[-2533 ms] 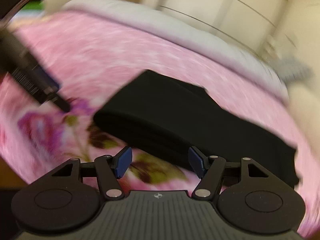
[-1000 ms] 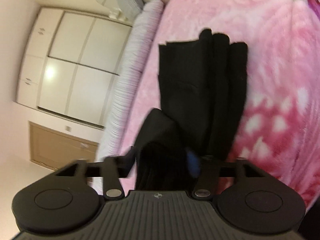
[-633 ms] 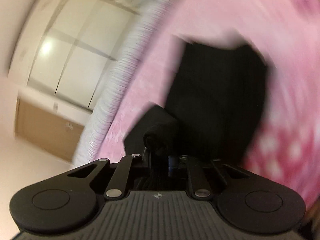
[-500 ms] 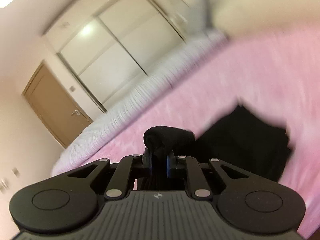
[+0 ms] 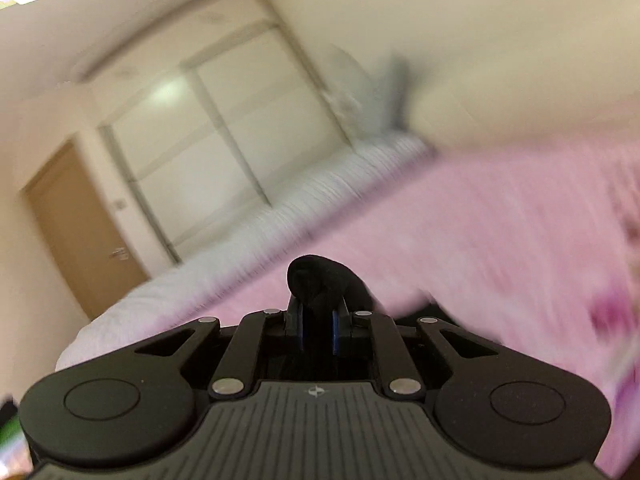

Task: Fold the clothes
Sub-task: 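Fold the lifted edge over the bundle with the right gripper and release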

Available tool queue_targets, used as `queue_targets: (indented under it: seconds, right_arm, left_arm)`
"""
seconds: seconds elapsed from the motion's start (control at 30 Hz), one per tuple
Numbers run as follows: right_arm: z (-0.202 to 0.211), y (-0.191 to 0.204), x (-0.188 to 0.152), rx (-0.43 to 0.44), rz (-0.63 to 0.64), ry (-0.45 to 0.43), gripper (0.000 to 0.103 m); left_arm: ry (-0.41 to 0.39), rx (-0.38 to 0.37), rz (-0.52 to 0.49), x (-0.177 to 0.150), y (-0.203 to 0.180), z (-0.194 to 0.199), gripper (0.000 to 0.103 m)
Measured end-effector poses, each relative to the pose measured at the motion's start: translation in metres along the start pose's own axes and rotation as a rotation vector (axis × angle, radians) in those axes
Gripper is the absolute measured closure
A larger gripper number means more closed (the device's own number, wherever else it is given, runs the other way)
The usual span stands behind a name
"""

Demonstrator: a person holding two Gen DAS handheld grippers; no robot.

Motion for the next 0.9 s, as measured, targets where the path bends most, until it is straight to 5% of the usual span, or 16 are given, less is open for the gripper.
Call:
queue_targets:
  seconds: [0.1,0.17,0.3,0.43,0.5,0.63,0.77,0.83,0.9]
  right_arm:
    - [-0.003,-0.049,-0.021,-0.214,-0.033,0.055,0.091]
    - [-0.004,-0.113,-0.060,-0.344,-0.258,0.161,0.091]
    - [-0.010,-0.128,-0.069,-0.305,-0.364,0.127,0.085]
    - [0.002,-0.133,-0.063,-0.294,-0.441,0.111,0.055]
    - [0.057,-0.127,-0.074,-0.315,-0.473,0.074,0.046]
    - [0.072,-0.127,-0.066,-0.280,-0.486,0.007,0.048]
    - [0.049,-0.136,-0.080,-0.323,-0.437,0.115,0.072]
    - [0.038,-0.148,-0.094,-0.412,-0.436,0.191,0.072]
    - [0.041,-0.143,-0.091,-0.430,-0.448,0.167,0.065]
  left_arm:
    - [0.041,-0.002,-0.017,-0.006,-0.005,-0.011,0.044]
    - [0.058,-0.014,-0.020,-0.010,-0.009,-0.015,0.045]
    - [0.049,-0.007,-0.029,-0.010,-0.008,-0.011,0.045]
    - [0.033,0.029,-0.035,-0.006,0.001,-0.001,0.045]
    - [0.010,0.041,-0.038,-0.003,0.004,0.007,0.050]
    - [-0.038,0.019,-0.036,0.006,0.001,0.020,0.059]
    - [0.050,0.034,-0.118,-0.007,-0.012,-0.005,0.059]
    - [0.078,0.060,-0.115,-0.014,-0.012,-0.013,0.057]
    - [0.070,0.078,-0.104,-0.010,-0.010,-0.004,0.057]
Point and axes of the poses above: each gripper's, at about its wrist camera, not at the fingertips, and z roughly against the way its jaws point, y to its left, x to its top, the point moved 7 cm from there along -z, roughly the way its jaws point, and after that the axes turned 12 degrees about x, right-handed, at the moved point
